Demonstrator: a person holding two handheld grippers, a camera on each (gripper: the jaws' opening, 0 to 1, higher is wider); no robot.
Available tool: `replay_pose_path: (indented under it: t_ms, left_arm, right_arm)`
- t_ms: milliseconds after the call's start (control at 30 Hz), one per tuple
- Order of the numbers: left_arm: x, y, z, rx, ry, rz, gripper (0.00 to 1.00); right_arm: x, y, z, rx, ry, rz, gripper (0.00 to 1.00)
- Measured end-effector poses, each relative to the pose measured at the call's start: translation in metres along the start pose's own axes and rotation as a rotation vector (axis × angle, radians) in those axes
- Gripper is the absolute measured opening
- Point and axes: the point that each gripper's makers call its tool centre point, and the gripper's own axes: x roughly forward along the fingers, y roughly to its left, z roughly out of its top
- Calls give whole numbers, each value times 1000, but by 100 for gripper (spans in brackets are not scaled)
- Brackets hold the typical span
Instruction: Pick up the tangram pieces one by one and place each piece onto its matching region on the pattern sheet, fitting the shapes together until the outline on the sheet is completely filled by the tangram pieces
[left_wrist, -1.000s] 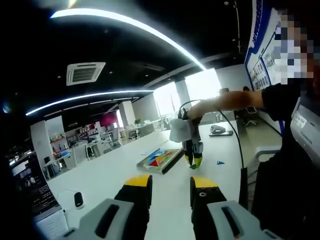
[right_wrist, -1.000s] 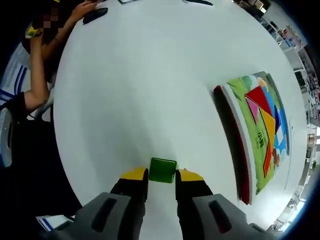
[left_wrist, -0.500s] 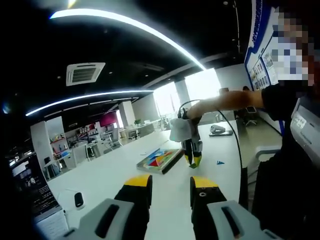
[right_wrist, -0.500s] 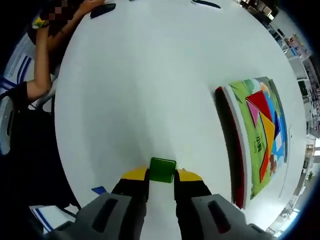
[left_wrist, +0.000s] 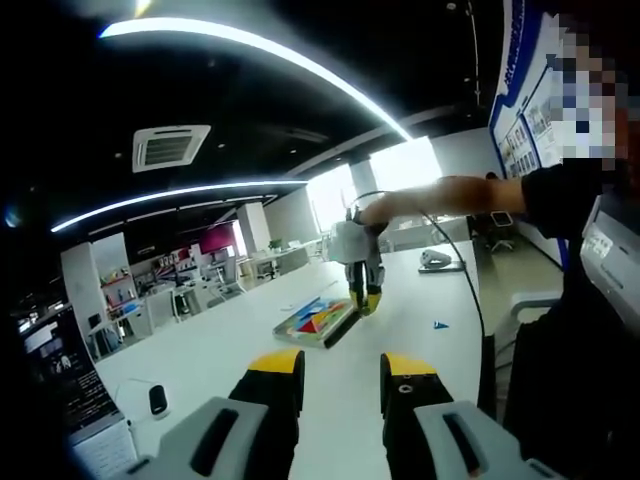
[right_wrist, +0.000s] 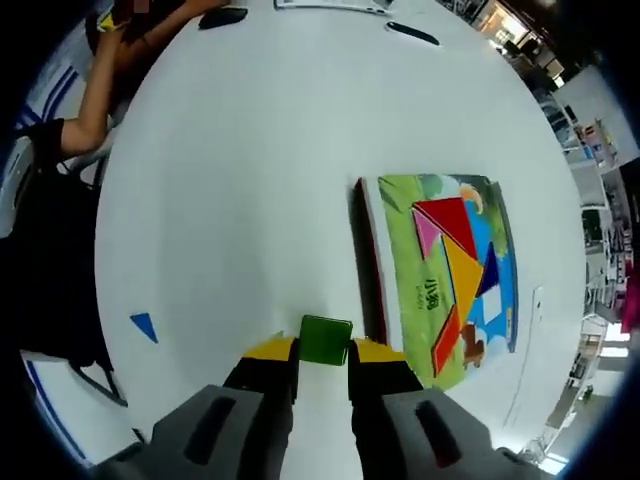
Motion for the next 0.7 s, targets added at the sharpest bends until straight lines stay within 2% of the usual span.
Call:
replay_pose_path:
  t_ms: [167,333,467,700]
  left_arm:
    - [1,2,1,-1,0,2,32]
    - [3,1,2,-1,1,-1,32]
    - [4,0,2,2,3,-6,32]
    - [3,2,1,0,3,-1,32]
  right_arm:
    - [-7,-26,-9,-32,17,-44,21]
    - [-14,-53,-9,-74,8,-97,21]
    - [-13,-80,-15,-106,63,-168,21]
    - [-6,-110,-7,-125,76,-245,21]
